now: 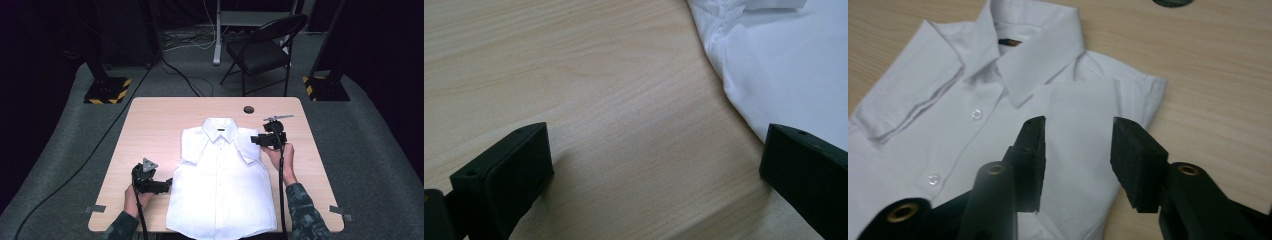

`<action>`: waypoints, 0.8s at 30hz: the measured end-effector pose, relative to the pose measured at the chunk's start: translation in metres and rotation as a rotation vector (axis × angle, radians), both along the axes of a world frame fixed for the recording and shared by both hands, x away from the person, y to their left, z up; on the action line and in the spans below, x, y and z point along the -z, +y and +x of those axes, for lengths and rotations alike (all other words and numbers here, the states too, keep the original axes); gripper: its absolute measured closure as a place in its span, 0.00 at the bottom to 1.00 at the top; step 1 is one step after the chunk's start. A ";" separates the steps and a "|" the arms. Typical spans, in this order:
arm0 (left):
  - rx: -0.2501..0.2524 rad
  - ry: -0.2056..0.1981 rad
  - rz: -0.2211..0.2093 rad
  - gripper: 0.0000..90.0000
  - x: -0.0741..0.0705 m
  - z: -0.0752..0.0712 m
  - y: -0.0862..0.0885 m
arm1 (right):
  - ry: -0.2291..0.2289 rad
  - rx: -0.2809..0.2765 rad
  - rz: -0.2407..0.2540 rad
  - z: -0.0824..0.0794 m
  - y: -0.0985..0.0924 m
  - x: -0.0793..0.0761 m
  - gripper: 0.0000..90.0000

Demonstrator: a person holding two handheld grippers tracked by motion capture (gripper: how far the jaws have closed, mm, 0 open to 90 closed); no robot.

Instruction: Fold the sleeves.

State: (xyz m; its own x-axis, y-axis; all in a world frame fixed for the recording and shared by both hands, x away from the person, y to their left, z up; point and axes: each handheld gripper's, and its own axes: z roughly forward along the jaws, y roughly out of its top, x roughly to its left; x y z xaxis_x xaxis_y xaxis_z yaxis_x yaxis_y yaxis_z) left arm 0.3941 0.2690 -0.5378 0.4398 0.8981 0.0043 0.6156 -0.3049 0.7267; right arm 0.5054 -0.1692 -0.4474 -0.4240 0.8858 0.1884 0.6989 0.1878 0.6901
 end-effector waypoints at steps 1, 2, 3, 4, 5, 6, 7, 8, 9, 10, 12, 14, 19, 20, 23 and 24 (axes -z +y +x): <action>0.001 0.000 0.001 0.00 0.000 0.000 0.000 | 0.004 0.010 -0.030 0.000 0.000 0.003 0.54; 0.000 -0.001 -0.001 0.00 0.000 0.000 0.000 | 0.008 0.007 -0.044 -0.001 -0.001 0.006 0.47; -0.001 0.000 -0.001 0.00 0.000 0.000 0.000 | 0.014 0.003 -0.046 -0.002 -0.001 0.009 0.40; -0.001 0.000 0.000 0.00 0.000 0.000 0.000 | 0.013 0.015 -0.080 -0.003 0.000 0.013 0.38; 0.000 -0.001 -0.001 0.00 0.000 0.000 0.000 | 0.014 0.020 -0.101 -0.004 0.000 0.016 0.31; 0.000 0.000 0.000 0.00 0.000 0.000 0.000 | 0.020 0.024 -0.113 -0.005 0.000 0.020 0.27; -0.001 0.000 0.000 0.00 0.000 0.000 0.000 | 0.031 0.029 -0.124 -0.006 0.001 0.024 0.24; -0.001 0.000 -0.001 0.00 0.000 0.000 0.000 | 0.031 0.034 -0.150 -0.007 0.001 0.028 0.21; -0.001 0.000 -0.001 0.00 0.000 0.000 0.000 | 0.040 0.034 -0.168 -0.008 0.003 0.032 0.19; -0.001 0.000 -0.001 0.00 0.000 0.000 0.000 | 0.050 0.031 -0.176 -0.009 0.004 0.037 0.18; 0.000 -0.001 -0.001 0.00 0.000 0.000 0.000 | 0.062 0.026 -0.216 -0.010 0.008 0.045 0.16; 0.000 -0.001 0.000 0.00 0.000 0.000 0.000 | 0.072 0.017 -0.241 -0.012 0.013 0.052 0.16; 0.000 -0.001 0.000 0.00 0.000 0.000 0.000 | 0.075 0.010 -0.241 -0.013 0.014 0.059 0.14; 0.000 -0.001 0.000 0.00 0.000 0.000 0.000 | 0.064 0.016 -0.229 -0.014 0.012 0.057 0.13; 0.000 -0.001 0.000 0.00 0.000 0.000 0.000 | 0.036 0.041 -0.192 -0.015 0.003 0.050 0.09; 0.001 -0.001 -0.001 0.00 0.000 0.000 0.000 | 0.027 0.051 -0.195 -0.015 0.000 0.048 0.07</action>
State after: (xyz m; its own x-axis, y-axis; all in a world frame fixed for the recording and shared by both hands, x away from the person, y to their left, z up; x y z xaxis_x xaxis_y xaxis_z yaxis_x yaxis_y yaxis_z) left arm 0.3943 0.2686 -0.5379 0.4404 0.8978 0.0040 0.6146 -0.3047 0.7276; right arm 0.4901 -0.1689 -0.4950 -0.3746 0.9269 0.0218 0.7288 0.2798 0.6249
